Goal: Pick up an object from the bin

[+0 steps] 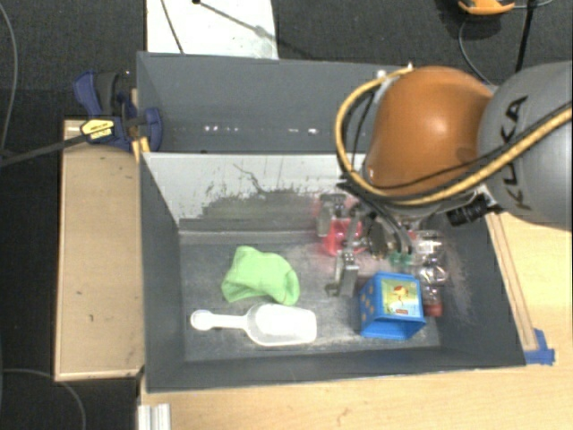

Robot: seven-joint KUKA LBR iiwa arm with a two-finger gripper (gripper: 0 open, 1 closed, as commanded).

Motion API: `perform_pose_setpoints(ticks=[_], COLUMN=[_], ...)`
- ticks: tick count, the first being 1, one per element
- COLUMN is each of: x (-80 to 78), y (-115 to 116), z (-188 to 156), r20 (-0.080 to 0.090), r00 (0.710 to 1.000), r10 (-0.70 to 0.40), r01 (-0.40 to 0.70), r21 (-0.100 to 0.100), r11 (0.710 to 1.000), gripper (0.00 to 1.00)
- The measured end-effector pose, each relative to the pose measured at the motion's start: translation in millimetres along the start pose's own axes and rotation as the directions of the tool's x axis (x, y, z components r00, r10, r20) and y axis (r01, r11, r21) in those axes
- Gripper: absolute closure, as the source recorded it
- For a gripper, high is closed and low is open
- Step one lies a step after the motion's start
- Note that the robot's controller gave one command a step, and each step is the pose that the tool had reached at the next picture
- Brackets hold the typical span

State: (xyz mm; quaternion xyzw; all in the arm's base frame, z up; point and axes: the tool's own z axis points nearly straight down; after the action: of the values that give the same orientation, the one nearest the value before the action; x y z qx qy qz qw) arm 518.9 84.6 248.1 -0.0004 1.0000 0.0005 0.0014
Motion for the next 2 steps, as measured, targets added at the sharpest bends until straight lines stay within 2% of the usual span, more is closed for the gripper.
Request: perform_pose_setpoints(ticks=[1,2], x=[-0.5,-13.0], y=[22,74], z=[52,87], r20=[0.004,0.001], r00=[0.996,0.983], r10=[0.094,0.186], r01=[-0.094,-0.186], r21=[-0.001,-0.001], r11=[0.996,0.983], gripper=[0.00,0.00])
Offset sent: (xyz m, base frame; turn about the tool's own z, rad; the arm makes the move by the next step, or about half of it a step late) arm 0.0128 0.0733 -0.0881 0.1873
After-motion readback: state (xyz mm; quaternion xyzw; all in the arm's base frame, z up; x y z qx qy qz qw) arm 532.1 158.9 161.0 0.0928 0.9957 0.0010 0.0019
